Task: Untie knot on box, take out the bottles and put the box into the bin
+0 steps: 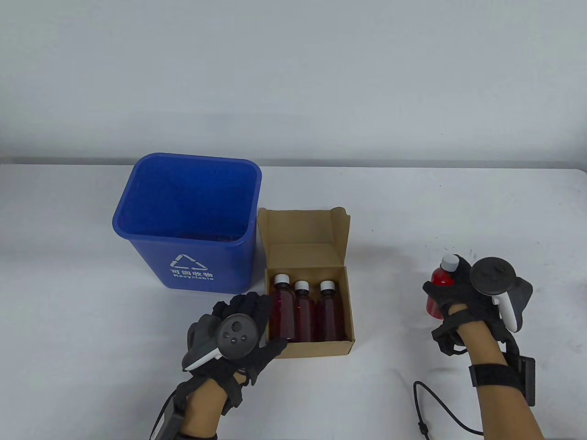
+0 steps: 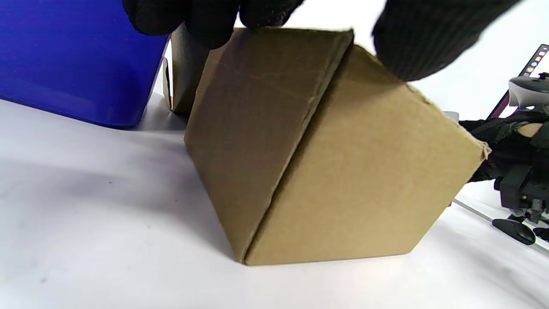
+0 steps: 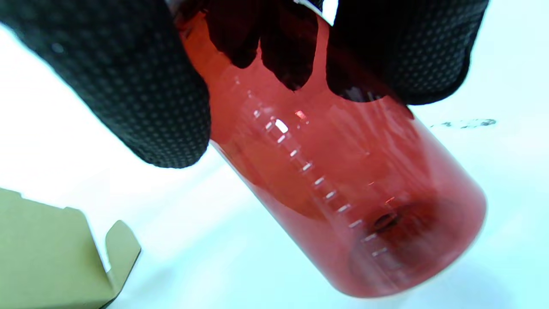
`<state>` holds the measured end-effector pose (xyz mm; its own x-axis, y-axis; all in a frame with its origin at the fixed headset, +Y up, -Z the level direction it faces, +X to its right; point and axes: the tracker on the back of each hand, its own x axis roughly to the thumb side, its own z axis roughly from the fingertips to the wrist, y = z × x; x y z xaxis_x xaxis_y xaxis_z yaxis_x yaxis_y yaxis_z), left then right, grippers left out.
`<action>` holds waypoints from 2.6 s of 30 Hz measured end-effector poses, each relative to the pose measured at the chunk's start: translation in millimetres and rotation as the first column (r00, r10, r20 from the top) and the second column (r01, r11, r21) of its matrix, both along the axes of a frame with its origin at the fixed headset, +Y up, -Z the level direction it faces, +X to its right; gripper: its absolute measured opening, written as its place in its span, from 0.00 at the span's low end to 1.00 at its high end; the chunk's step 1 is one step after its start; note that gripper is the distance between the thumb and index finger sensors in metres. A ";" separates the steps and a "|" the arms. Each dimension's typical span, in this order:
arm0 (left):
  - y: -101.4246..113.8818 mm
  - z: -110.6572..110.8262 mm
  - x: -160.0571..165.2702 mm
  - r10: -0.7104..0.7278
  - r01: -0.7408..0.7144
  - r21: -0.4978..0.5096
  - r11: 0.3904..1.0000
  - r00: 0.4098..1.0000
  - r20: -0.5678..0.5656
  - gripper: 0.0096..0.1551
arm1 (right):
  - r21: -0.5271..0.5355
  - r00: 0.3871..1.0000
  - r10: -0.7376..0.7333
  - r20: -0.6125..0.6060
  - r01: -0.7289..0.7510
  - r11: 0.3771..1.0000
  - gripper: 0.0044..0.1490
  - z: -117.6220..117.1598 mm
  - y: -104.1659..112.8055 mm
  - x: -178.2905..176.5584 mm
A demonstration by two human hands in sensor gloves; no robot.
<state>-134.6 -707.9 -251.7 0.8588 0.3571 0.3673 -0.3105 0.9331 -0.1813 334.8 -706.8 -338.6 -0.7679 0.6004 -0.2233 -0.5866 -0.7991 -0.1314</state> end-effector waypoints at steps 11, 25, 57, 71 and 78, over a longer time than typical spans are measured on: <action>-0.1 0.1 -0.3 -0.005 0.005 0.001 1.000 1.000 -0.004 0.57 | 0.201 0.998 -0.005 0.063 -0.007 0.980 0.55 2.3 -28.5 25.1; 0.6 0.6 -0.6 -0.004 0.004 0.001 1.000 1.000 -0.005 0.57 | 0.275 0.998 0.059 0.021 -0.062 0.959 0.55 -2.7 -40.1 28.0; 0.0 -0.9 -5.2 0.007 -0.007 -0.023 1.000 1.000 -0.010 0.57 | 0.387 1.000 -0.006 0.012 0.001 0.922 0.59 16.9 10.9 41.8; -0.4 -1.4 -5.2 0.007 -0.008 -0.029 1.000 1.000 -0.010 0.57 | 0.494 0.969 0.193 -0.154 -0.094 0.865 0.55 44.7 57.8 -40.4; -0.5 -1.6 -4.9 0.006 -0.007 -0.035 0.999 1.000 -0.009 0.57 | 0.416 0.906 0.267 -0.328 -0.115 0.902 0.54 50.3 59.7 -107.1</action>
